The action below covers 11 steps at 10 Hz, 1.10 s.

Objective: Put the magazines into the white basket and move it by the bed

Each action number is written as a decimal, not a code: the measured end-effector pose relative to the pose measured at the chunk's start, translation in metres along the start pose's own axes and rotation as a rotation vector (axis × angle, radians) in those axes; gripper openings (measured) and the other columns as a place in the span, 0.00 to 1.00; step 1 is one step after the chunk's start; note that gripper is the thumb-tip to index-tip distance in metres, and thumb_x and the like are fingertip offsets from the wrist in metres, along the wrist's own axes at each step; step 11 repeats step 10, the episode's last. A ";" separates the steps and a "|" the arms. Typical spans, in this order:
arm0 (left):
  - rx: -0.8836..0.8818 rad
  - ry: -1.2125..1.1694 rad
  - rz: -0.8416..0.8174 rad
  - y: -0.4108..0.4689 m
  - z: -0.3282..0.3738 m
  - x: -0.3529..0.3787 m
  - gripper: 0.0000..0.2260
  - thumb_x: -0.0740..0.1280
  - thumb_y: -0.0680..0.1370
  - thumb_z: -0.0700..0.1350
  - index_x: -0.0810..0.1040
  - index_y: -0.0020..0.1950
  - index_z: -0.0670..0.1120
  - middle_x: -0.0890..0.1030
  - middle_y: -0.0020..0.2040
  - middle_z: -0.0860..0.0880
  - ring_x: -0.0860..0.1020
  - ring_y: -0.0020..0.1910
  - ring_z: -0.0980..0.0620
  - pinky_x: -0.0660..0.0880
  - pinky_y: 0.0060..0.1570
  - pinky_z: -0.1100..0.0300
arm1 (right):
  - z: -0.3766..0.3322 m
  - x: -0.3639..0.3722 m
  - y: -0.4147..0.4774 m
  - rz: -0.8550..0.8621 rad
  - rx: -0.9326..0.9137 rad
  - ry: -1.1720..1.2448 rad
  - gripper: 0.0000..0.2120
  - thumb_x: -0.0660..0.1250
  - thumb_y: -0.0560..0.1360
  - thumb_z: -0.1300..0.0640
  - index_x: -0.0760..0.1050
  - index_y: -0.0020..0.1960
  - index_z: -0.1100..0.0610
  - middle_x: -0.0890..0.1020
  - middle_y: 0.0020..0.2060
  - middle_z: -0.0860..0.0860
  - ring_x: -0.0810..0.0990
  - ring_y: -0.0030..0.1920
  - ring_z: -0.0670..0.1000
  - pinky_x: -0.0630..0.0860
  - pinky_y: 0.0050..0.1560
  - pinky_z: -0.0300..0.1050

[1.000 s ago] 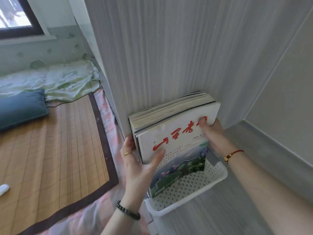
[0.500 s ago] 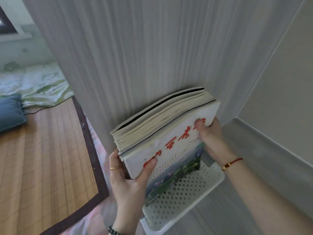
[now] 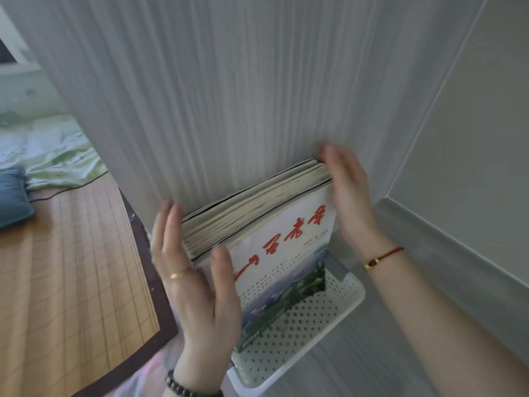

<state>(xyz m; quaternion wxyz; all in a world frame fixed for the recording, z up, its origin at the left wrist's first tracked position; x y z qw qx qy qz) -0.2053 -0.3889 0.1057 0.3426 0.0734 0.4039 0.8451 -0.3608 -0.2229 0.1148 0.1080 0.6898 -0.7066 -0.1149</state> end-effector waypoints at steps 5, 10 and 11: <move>-0.554 -0.350 -0.187 -0.049 -0.022 -0.025 0.30 0.52 0.73 0.62 0.49 0.73 0.58 0.53 0.74 0.63 0.54 0.72 0.65 0.51 0.72 0.60 | 0.032 -0.014 -0.049 0.062 0.416 0.051 0.25 0.43 0.76 0.38 0.68 0.62 0.49 0.78 0.37 0.35 0.78 0.39 0.33 0.75 0.31 0.31; -0.958 -0.591 -0.330 -0.097 -0.047 -0.017 0.33 0.46 0.69 0.68 0.54 0.72 0.58 0.56 0.74 0.59 0.56 0.71 0.63 0.50 0.70 0.62 | 0.059 -0.020 -0.069 -0.275 0.516 -0.136 0.31 0.35 0.74 0.36 0.61 0.69 0.47 0.64 0.71 0.53 0.60 0.71 0.55 0.55 0.70 0.59; -0.958 -0.591 -0.330 -0.097 -0.047 -0.017 0.33 0.46 0.69 0.68 0.54 0.72 0.58 0.56 0.74 0.59 0.56 0.71 0.63 0.50 0.70 0.62 | 0.059 -0.020 -0.069 -0.275 0.516 -0.136 0.31 0.35 0.74 0.36 0.61 0.69 0.47 0.64 0.71 0.53 0.60 0.71 0.55 0.55 0.70 0.59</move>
Point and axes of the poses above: each hand's wrist, its own y-axis towards the middle knuckle, its own x-axis out of the palm, z = x × y, the point moved 3 cm from there along y, towards the middle knuckle
